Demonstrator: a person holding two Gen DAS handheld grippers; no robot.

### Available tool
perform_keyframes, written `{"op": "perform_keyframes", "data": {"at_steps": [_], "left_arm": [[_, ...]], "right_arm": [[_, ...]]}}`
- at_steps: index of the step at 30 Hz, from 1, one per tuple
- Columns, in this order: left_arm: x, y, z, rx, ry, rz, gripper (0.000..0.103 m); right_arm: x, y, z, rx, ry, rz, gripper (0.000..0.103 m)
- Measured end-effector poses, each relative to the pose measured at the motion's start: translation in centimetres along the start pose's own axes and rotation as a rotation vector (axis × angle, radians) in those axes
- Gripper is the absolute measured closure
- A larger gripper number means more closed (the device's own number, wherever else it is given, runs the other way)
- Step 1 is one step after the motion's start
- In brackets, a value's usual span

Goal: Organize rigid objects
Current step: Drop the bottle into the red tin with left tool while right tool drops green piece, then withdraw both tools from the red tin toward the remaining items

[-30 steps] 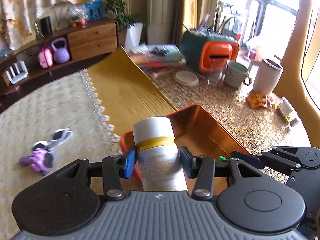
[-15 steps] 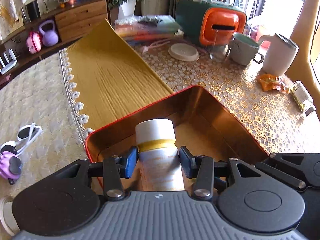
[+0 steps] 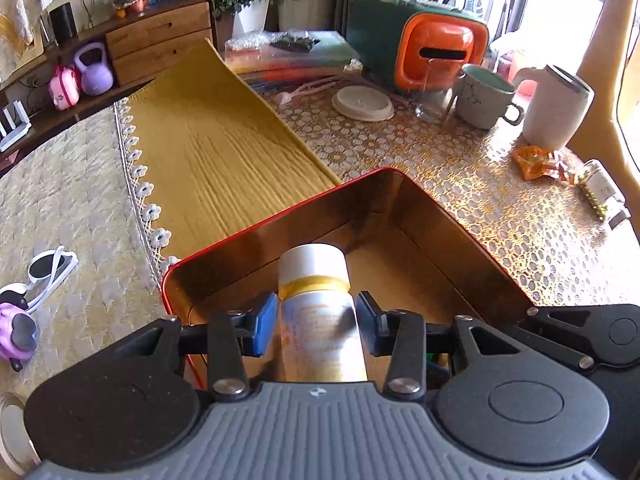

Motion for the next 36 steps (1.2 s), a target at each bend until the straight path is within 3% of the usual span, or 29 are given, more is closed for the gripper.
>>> {"op": "perform_keyframes", "data": {"at_steps": [4,8,15,28,36], "left_arm": [[0.1,-0.7,-1.6,-0.045,-0.019,0.003,0.04],[0.4,-1.6,-3.4,-0.074,-0.03,0.002,0.04],[1.6,-4.1,-7.1,-0.121,-0.026,-0.016,0.04],[5.5,-9.5,-13.2,-0.191,-0.024,-0.046,0.035],[8.2,-13.6,-15.9,-0.234,0.033,-0.06,0.035]], "right_arm": [[-0.2,-0.3,-0.9,-0.012,0.011,0.021,0.08],[-0.2,-0.6,-2.2,-0.033,0.023,0.045,0.076],[0.7,-1.0,-5.2,-0.088,0.041,0.07,0.06],[4.3,-1.8,-9.9,-0.158,0.088,0.078,0.047],[7.2,-2.3,-11.6,-0.186,0.128,0.068,0.039]]}}
Point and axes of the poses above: each gripper's, at about its wrist camera, not at the fingertips, and z roughly the way its jaws point, x to its left, y to its top, the point moved 1 cm from there along z, roughly the way its jaws point, and after that the axes turned 12 degrees about x, right-handed, at the moved point
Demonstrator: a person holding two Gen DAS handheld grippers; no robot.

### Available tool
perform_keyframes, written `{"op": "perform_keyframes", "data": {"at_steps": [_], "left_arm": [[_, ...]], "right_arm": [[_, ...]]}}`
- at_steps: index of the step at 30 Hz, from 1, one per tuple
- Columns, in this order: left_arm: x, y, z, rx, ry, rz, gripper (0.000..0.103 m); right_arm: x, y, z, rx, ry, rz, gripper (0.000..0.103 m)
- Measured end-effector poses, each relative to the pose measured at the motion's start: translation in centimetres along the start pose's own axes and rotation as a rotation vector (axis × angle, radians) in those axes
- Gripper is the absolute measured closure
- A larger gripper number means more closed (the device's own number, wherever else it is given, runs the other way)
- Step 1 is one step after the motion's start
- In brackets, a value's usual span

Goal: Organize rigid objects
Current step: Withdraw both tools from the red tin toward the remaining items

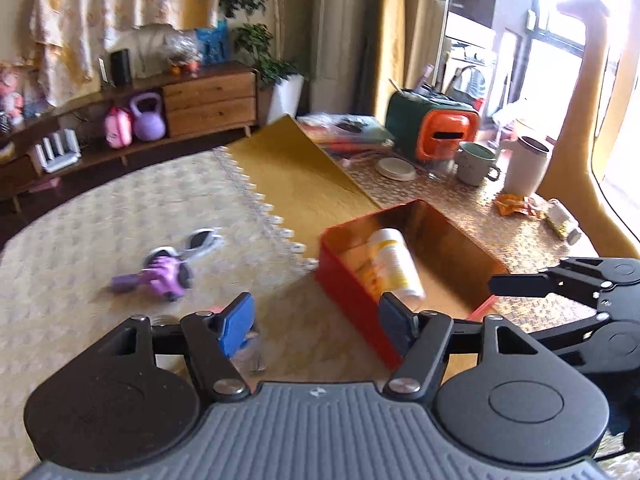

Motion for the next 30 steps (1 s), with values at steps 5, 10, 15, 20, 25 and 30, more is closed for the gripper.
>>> {"op": "perform_keyframes", "data": {"at_steps": [5,10,15,20,25,30], "left_arm": [[2.8,-2.0,-1.8,-0.03,0.035,-0.036,0.023],[5.2,-3.7,-2.5,-0.036,0.072,-0.079,0.017],[7.4,-5.2,-2.1,-0.04,0.128,-0.117,0.015],[10.0,-6.4,-0.6,-0.01,0.167,-0.154,0.015],[12.4,-7.1,1.6,0.034,0.151,-0.2,0.015],[13.2,-7.3,4.0,0.058,0.148,-0.175,0.015]], "right_arm": [[2.1,-0.2,-0.2,0.0,0.034,-0.024,0.032],[4.0,-0.3,0.0,-0.004,0.059,-0.035,0.022],[6.3,-0.6,0.5,-0.022,0.085,-0.071,0.002],[8.7,-0.8,1.6,-0.026,0.105,-0.125,0.0],[9.9,-0.7,3.5,0.011,0.118,-0.145,0.0],[10.8,-0.7,5.7,0.052,0.13,-0.159,0.0]]}}
Point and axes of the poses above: each gripper's, at about its wrist camera, not at the fingertips, and z roughly the way its jaws point, x to its left, y to its top, the point moved 1 cm from there along z, roughly the way its jaws point, and after that the axes turned 12 degrees about x, right-handed, at the moved point
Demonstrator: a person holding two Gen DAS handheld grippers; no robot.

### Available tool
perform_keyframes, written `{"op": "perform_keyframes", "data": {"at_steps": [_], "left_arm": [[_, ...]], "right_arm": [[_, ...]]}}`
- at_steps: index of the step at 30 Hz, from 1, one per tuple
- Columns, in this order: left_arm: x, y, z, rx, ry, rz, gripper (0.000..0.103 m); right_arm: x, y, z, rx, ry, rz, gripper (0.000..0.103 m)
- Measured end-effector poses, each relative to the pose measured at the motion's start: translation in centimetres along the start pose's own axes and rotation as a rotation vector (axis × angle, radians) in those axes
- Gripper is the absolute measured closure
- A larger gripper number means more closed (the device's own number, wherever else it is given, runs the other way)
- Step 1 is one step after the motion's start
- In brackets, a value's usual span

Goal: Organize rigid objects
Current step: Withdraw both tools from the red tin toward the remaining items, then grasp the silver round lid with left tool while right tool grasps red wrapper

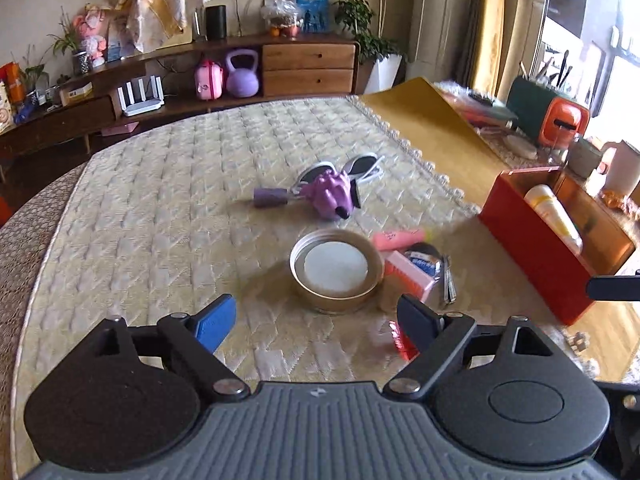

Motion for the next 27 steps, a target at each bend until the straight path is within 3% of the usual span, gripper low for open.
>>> {"op": "perform_keyframes", "data": {"at_steps": [17,27], "left_arm": [[-0.1,1.8,6.8,0.051,-0.027,0.03,0.015],[0.3,2.9,8.3,0.036,-0.066,0.004,0.014]], "right_arm": [[1.8,1.9,7.3,0.094,0.028,-0.11,0.003],[2.1,2.4,10.3,0.12,0.034,-0.134,0.016]]}}
Point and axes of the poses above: each gripper's, at about its wrist camera, not at the fingertips, and z roughly the way its jaws point, x to its left, y to its top, the point moved 1 cm from there along z, roughly the way its jaws point, and after that the axes turned 12 degrees about x, right-handed, at the moved point
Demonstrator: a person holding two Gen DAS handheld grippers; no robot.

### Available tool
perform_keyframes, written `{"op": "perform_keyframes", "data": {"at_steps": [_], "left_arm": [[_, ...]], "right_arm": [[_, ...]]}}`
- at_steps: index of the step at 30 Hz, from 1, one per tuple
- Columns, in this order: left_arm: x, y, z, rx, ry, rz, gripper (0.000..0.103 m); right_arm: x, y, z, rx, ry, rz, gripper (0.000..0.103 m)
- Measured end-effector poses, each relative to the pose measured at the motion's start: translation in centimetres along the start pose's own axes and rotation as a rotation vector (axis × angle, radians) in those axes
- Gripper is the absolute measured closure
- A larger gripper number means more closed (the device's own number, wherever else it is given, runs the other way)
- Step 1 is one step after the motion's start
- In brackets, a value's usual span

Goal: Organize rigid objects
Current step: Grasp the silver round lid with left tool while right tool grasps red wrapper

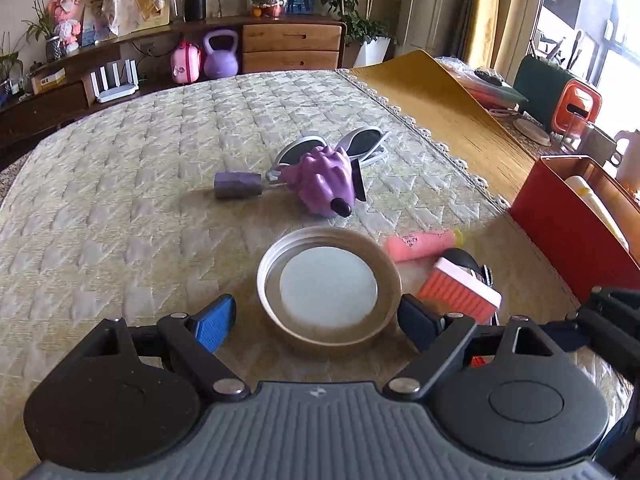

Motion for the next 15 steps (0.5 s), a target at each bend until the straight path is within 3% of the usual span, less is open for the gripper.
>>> {"op": "perform_keyframes", "data": {"at_steps": [6,12,15], "left_arm": [[-0.4,0.4,0.8,-0.02,0.024,0.024,0.014],[-0.3,0.3,0.8,-0.035,0.023,0.031,0.016],[-0.6,0.2,0.6,-0.041,0.024,0.05,0.026]], "right_arm": [[0.8,-0.1,0.4,-0.015,-0.024,-0.056,0.019],[1.4,-0.2,0.2,-0.044,-0.015,-0.073,0.037],[1.3,-0.1,0.0,-0.052,-0.009,-0.064,0.048]]}}
Point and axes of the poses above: each gripper's, at about its wrist camera, not at the fingertips, and z roughly the way its jaws point, x to its left, y to its top, the point moved 1 cm from there along z, roughly the way its jaws point, and after that the axes turned 12 degrees about x, right-handed, at the moved point
